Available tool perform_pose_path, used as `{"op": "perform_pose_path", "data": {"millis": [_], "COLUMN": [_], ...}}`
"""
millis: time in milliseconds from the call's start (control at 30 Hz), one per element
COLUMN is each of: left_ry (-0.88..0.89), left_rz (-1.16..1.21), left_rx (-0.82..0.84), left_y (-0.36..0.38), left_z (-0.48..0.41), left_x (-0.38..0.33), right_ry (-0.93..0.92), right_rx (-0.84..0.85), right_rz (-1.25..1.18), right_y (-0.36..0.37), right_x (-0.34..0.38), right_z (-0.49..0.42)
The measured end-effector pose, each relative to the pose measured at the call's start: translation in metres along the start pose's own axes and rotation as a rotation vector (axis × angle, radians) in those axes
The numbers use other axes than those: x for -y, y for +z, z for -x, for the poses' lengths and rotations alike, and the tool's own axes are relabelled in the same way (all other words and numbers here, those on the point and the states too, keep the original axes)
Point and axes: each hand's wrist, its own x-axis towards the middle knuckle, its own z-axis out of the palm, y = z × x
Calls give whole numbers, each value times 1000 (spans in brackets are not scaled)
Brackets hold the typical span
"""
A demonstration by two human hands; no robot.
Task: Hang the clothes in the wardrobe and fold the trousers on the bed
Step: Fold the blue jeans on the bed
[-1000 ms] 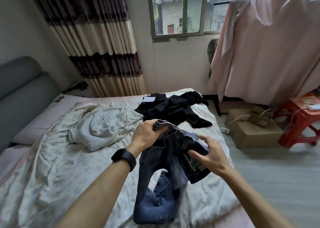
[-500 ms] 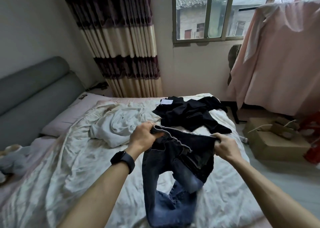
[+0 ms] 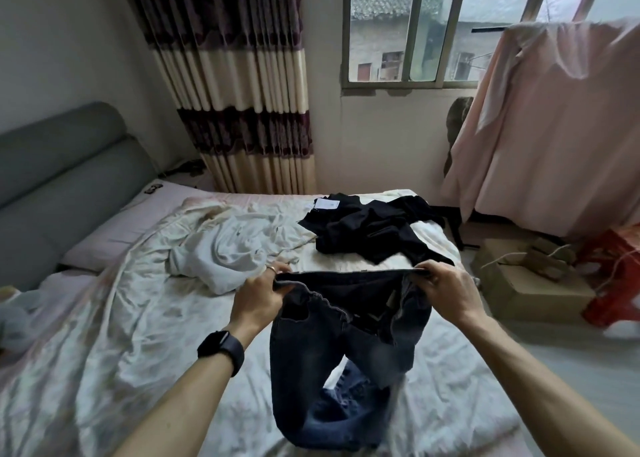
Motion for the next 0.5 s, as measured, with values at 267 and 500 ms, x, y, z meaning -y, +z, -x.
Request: {"op": "perform_pose_path", "data": {"millis": [267, 500], "left_ry": [-70, 93], "left_rz": [338, 495], "left_rx": [-115, -346], "left_y": [-54, -169], "left_z": [-41, -56], "left_x": [-58, -176], "right_ry": [112, -78], "right_rx": [-145, -560], "right_rz": [-17, -116], "right_y": [-67, -199], "right_x": [35, 112], "right_z": [-24, -57]}}
